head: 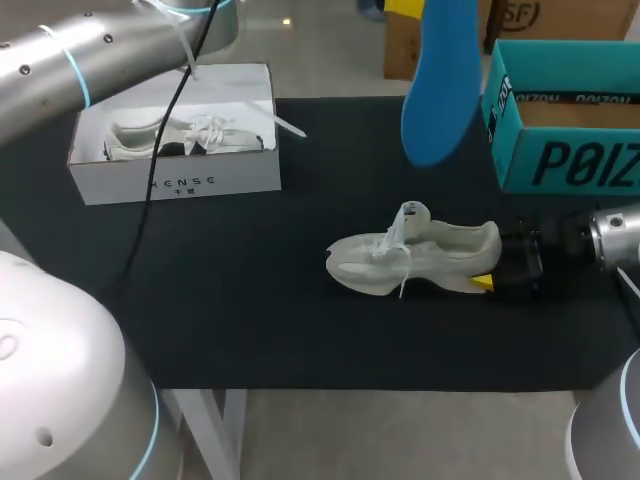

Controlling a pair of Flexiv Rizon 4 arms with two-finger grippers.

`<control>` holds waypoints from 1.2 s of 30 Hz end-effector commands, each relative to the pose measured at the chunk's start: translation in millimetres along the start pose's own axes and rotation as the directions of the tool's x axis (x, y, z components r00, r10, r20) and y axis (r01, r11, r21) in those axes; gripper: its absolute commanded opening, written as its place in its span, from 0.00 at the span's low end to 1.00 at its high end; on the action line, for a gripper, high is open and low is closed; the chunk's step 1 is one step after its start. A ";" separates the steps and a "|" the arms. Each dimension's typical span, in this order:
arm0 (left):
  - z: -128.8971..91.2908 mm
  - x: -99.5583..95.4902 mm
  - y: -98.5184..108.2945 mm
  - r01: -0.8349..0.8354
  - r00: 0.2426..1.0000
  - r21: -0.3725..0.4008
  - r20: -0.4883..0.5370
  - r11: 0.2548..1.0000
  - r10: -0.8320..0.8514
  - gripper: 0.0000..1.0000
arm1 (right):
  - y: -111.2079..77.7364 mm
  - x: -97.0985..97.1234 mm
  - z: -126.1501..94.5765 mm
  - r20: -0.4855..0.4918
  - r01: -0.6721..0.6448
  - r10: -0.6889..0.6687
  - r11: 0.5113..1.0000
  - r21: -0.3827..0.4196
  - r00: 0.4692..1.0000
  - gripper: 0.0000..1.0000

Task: Take the shoe out of the shoebox, open the shoe tongue, remove and reinsert the insole, then place the shoe into the shoebox

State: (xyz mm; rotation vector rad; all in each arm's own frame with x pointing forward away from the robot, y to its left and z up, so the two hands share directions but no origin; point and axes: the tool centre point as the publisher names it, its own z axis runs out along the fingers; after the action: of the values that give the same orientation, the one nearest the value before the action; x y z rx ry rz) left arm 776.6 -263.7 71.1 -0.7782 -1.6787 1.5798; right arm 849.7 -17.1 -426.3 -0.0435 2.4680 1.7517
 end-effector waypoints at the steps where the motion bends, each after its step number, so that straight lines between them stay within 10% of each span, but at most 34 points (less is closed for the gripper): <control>1: -2.9 9.8 -7.6 -0.008 1.000 -0.022 0.025 1.000 0.009 0.00 | -4.0 -1.0 2.0 0.000 0.000 0.000 1.000 0.002 1.000 0.00; 12: -4.5 19.7 -9.9 -0.005 0.999 -0.019 0.039 1.000 0.006 0.00 | -4.0 -1.0 2.0 0.000 0.000 0.000 1.000 0.002 1.000 0.00; 13: -4.5 19.7 -9.9 -0.005 0.999 -0.019 0.039 1.000 0.006 0.00 | -4.0 -1.0 2.0 0.000 0.000 0.000 1.000 0.002 1.000 0.19; 14: -4.5 19.7 -9.9 -0.005 0.999 -0.019 0.039 1.000 0.006 0.00 | -4.0 -1.0 2.0 0.000 0.000 0.000 1.000 0.002 1.000 1.00; 23: -4.5 19.7 -9.9 -0.005 0.999 -0.019 0.039 1.000 0.006 0.00 | -4.0 -1.0 2.0 0.000 0.000 0.000 1.000 0.002 1.000 1.00; 36: -4.5 19.7 -9.9 -0.005 0.999 -0.019 0.039 1.000 0.006 0.00 | -0.1 -15.6 -70.2 0.126 0.049 -0.061 0.994 0.096 0.990 1.00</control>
State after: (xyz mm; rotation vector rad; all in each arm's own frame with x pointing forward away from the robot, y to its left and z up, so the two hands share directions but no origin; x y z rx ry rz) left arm 769.7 -246.2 83.0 -0.7661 -1.7222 1.5937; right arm 869.9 -75.0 -415.4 0.0008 2.4191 1.5960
